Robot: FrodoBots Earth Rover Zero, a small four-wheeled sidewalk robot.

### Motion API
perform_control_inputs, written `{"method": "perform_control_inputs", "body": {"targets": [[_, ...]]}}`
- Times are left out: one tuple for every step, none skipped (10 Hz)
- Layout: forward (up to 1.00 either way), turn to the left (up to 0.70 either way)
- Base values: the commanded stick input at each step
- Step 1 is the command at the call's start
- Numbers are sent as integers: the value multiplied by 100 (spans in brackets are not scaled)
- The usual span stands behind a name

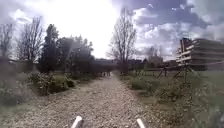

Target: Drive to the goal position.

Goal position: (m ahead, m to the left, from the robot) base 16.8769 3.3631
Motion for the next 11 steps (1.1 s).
{"method": "perform_control_inputs", "body": {"targets": [[30,0],[30,0],[30,0],[30,0],[30,0],[30,0],[30,0],[30,0],[30,0],[30,0],[30,0]]}}
